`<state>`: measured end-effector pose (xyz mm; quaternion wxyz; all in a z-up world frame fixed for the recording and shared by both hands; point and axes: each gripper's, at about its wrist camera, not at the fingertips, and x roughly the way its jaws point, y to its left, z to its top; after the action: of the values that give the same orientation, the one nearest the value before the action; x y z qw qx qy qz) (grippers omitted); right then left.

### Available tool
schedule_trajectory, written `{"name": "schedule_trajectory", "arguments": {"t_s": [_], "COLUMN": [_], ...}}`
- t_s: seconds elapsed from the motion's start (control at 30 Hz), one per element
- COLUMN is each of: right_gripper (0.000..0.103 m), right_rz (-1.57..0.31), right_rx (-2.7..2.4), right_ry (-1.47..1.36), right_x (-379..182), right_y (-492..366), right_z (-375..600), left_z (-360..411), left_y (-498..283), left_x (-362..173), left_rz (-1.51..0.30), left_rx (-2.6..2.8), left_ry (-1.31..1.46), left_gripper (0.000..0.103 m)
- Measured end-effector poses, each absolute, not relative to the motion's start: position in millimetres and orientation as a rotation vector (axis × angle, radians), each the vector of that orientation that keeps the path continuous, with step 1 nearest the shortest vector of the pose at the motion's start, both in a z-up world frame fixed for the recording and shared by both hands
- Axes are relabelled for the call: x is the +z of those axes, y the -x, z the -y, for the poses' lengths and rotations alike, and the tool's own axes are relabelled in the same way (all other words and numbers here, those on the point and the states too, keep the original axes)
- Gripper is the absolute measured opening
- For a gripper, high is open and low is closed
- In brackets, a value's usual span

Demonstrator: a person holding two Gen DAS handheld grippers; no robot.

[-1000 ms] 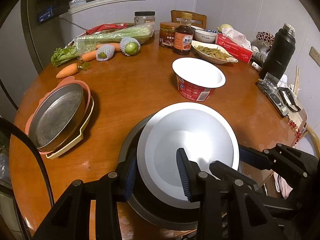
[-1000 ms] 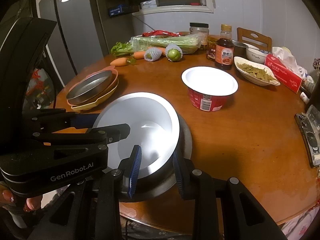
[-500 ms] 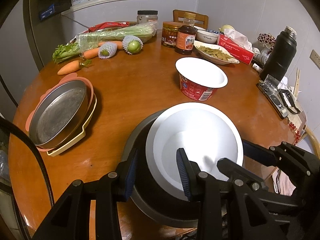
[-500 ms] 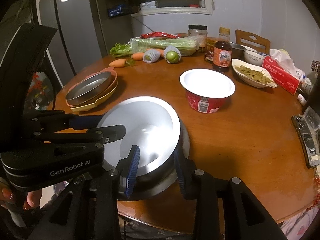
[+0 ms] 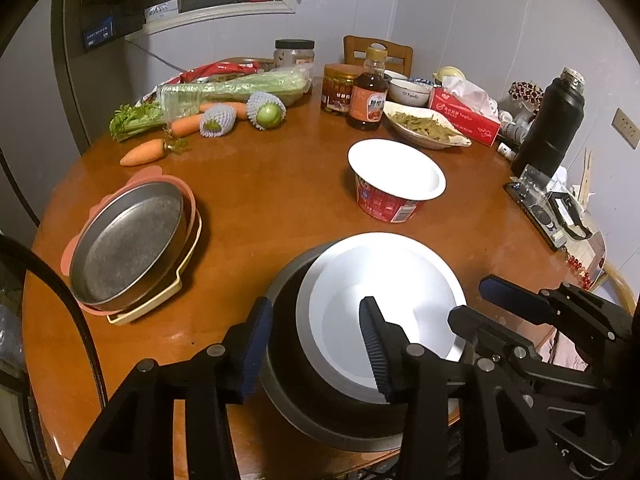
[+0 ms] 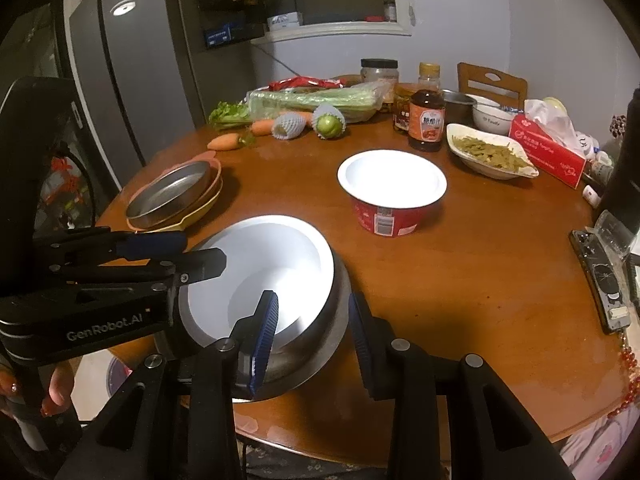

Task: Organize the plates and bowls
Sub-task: 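Lower the white plate into the steel bowl and open the left tool, then move the left tool to the white plate on the other noodle cup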

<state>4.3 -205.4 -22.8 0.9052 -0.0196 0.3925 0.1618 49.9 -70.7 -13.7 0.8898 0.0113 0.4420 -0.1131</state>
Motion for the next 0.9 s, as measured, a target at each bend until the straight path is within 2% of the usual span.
{"name": "schedule_trajectory", "arguments": {"t_s": [0.9], "right_gripper": [0.043], "right_rz": [-0.797], "right_rx": [0.276], "right_ry": [-0.025], "right_x": [-7], "right_y": [-44], "right_z": [228], "left_z": [89], "left_y": [-93], "left_x": [14], "left_rz": [-0.894], "left_rx": [-0.254], "left_ry": [-0.043], "left_gripper": [0.048]}}
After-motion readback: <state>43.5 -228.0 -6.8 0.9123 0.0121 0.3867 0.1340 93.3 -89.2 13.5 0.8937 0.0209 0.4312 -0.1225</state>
